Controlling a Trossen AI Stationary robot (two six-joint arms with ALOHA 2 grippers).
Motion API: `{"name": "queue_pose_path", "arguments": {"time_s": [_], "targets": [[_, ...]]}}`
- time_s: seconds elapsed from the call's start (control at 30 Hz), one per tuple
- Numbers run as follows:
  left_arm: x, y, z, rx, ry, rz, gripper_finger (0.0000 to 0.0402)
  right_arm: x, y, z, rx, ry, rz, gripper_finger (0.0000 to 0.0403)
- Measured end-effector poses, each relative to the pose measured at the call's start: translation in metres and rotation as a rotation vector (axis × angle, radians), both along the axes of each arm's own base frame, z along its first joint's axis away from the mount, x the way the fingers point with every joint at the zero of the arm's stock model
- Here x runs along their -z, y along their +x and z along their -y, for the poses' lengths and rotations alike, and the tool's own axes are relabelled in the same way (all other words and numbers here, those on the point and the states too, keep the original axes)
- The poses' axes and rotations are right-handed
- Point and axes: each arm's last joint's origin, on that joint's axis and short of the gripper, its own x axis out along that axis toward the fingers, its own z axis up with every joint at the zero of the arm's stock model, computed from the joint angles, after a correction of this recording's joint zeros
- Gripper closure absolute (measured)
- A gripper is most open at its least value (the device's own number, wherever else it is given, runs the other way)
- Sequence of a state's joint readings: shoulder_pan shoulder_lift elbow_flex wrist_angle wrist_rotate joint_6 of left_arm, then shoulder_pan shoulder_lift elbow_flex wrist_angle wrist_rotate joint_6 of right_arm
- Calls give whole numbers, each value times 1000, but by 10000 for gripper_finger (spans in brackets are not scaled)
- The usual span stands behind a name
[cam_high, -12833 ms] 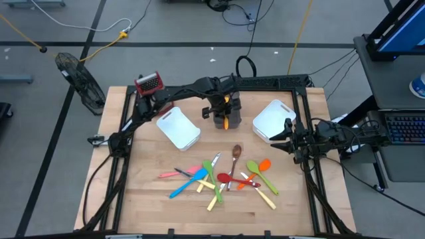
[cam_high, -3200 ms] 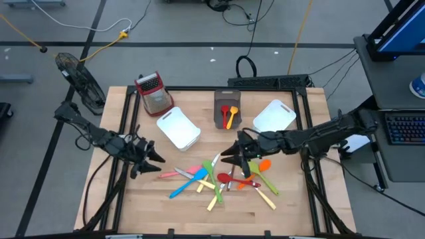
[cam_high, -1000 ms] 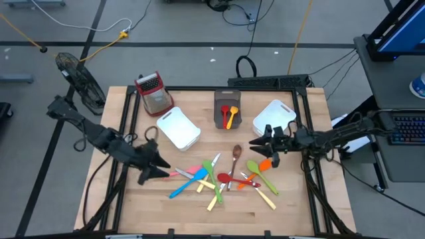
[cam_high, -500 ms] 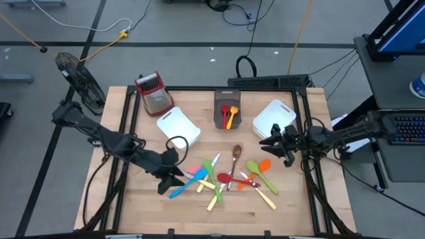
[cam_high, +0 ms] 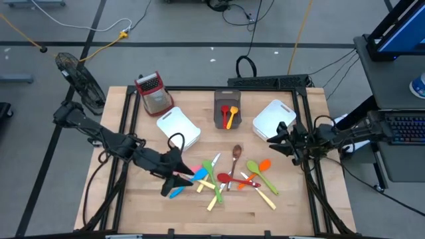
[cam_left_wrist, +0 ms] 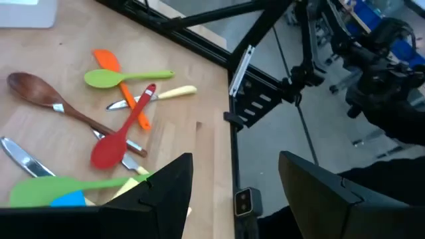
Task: Pick & Place Kitchen Items
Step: Put the blue spatula into the black bin
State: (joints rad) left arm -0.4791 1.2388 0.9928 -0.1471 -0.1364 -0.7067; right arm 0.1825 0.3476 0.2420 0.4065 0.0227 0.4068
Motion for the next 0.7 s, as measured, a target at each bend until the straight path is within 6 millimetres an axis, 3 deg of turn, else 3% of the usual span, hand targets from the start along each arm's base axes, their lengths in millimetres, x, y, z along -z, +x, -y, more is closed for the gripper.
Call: {"name": "queue_pose_path", "arguments": {"time_s": [0.13, 0.4, 0.7], "targets": [[7, 5, 0, -53, -71, -58, 172, 1, -1, 0, -1, -2, -8, 289], [47, 25, 3, -207, -164, -294, 172, 3, -1, 0, -1, -6, -31, 289], [77, 28, 7, -271, -178, -490, 172, 3, -1, 0, -1, -6, -34, 289]]}}
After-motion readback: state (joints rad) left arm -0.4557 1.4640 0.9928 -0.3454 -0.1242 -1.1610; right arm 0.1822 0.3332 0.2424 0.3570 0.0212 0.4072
